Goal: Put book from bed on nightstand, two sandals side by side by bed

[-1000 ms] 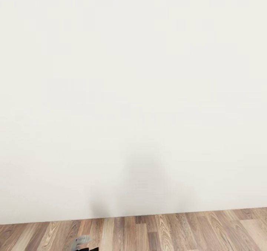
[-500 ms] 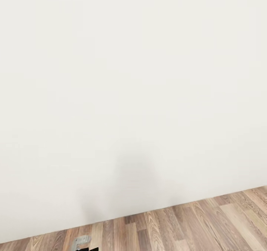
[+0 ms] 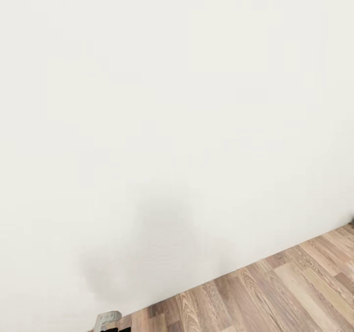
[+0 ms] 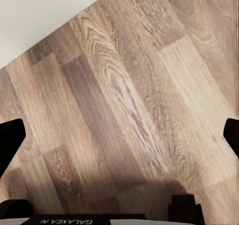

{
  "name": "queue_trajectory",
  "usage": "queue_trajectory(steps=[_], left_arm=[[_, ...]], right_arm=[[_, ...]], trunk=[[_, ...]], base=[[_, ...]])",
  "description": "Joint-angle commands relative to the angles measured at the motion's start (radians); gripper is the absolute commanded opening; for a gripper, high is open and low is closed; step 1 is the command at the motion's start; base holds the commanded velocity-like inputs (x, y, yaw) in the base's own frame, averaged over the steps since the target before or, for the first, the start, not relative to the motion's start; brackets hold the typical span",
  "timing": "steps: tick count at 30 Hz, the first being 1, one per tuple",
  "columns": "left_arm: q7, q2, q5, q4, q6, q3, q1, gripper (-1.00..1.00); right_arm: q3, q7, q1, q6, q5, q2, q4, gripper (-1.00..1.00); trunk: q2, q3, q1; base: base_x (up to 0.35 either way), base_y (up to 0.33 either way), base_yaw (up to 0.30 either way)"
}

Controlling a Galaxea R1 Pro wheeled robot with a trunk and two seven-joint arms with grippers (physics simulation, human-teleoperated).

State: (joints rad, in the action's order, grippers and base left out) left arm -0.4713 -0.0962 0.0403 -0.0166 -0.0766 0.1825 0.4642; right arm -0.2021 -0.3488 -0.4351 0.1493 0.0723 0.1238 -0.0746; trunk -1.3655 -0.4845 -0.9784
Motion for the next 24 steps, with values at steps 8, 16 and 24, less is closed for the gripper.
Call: queue_trajectory(steps=[8, 16, 24], left_arm=[[-0.004, 0.0, 0.004, 0.001, -0.002, 0.002, 0.001, 1.0], [-0.004, 0.0, 0.004, 0.001, -0.002, 0.002, 0.001, 1.0], [-0.004, 0.0, 0.004, 0.001, -0.002, 0.002, 0.001, 1.0]], right_arm=[[-0.002, -0.006, -0.002, 0.006, 0.008, 0.0, -0.005, 1.0], [-0.002, -0.006, -0.002, 0.006, 0.008, 0.0, -0.005, 1.0], [-0.002, -0.006, -0.002, 0.006, 0.008, 0.0, -0.005, 1.0]], trunk=[[-0.001, -0.005, -0.001], [-0.001, -0.009, -0.001], [-0.001, -0.014, -0.001]], base=[[0.237, 0.0, -0.278], [0.02, 0.0, -0.275], [0.185, 0.093, -0.274]])
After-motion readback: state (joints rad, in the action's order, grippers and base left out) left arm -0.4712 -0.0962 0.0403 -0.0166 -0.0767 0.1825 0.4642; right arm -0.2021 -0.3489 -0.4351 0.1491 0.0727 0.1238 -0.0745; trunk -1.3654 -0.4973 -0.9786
